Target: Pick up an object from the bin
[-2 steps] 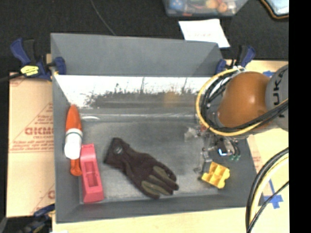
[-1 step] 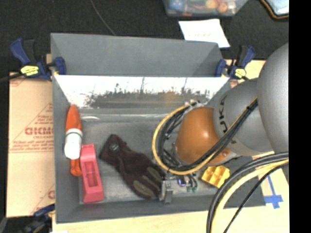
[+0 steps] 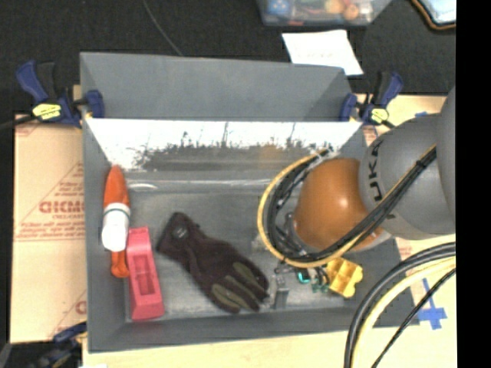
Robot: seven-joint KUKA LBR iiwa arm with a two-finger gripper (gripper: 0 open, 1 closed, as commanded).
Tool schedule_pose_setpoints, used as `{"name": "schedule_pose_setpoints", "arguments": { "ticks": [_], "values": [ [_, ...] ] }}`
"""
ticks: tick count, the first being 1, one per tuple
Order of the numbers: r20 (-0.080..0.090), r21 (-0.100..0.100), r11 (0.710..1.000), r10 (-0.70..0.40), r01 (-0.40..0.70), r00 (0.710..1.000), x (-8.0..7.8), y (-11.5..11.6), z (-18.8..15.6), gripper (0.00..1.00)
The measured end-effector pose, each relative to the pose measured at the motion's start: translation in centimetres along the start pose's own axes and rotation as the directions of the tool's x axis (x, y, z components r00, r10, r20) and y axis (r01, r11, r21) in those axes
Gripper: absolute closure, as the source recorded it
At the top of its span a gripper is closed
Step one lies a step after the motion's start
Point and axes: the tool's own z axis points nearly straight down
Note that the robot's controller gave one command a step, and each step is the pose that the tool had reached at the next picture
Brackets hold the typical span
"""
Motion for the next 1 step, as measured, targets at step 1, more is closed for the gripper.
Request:
{"name": "schedule_pose_setpoints", "arguments": {
  "ticks": [1],
  "values": [
    [-0.003,0.0,1.0,-0.001,0.001,1.0,0.08,0.05,0.12,0.0]
  ]
}}
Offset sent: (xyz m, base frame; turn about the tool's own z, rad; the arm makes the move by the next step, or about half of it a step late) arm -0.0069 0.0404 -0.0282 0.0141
